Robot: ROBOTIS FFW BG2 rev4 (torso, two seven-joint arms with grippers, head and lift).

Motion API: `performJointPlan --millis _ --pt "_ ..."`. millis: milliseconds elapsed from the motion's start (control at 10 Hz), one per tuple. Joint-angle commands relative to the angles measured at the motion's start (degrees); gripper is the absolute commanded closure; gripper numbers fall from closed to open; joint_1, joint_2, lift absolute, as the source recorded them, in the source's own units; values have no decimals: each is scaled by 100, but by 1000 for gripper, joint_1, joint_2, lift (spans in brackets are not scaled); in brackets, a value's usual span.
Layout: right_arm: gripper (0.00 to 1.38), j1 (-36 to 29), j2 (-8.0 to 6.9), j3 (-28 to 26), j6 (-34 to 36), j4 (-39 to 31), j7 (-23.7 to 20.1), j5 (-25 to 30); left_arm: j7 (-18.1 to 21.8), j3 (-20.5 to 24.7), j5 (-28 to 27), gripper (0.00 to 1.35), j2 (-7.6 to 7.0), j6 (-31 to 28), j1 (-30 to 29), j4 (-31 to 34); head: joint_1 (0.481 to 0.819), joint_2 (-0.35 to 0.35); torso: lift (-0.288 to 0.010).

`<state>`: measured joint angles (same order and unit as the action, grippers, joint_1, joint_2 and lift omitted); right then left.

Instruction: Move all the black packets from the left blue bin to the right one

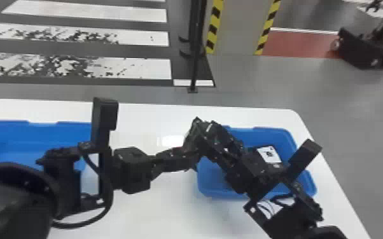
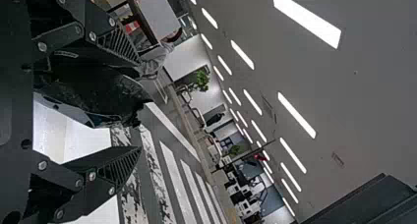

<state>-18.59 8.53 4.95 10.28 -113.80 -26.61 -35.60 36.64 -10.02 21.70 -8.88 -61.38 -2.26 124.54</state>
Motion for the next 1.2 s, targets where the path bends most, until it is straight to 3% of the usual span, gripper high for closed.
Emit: performJointPlan --millis 0,300,400,600,700,900,1100 --pt "1271 3 0 19 -170 25 6 -5 1 19 1 1205 0 -7 2 -2 695 -134 -150" --pt "1280 -25 9 145 -156 11 -20 -210 -61 122 -34 1204 35 -7 2 -2 695 -129 -150" --pt "1280 -25 18 168 -156 11 -29 -245 -140 168 35 1030 62 7 -41 -2 695 -120 -150" --pt "1280 59 18 -15 -156 81 -20 -290 -166 350 138 122 70 204 -294 -2 695 -105 -150" --pt "1280 144 18 -243 -156 208 -20 -267 -166 545 206 90 79 345 -533 83 695 -106 -150" --pt "1280 355 35 -678 -156 587 -20 -210 -166 865 115 174 88 471 -1067 294 695 -128 -150" --pt "1279 664 132 -860 -58 1094 -20 -142 -175 1390 -136 174 211 752 -1630 645 695 -144 -150"
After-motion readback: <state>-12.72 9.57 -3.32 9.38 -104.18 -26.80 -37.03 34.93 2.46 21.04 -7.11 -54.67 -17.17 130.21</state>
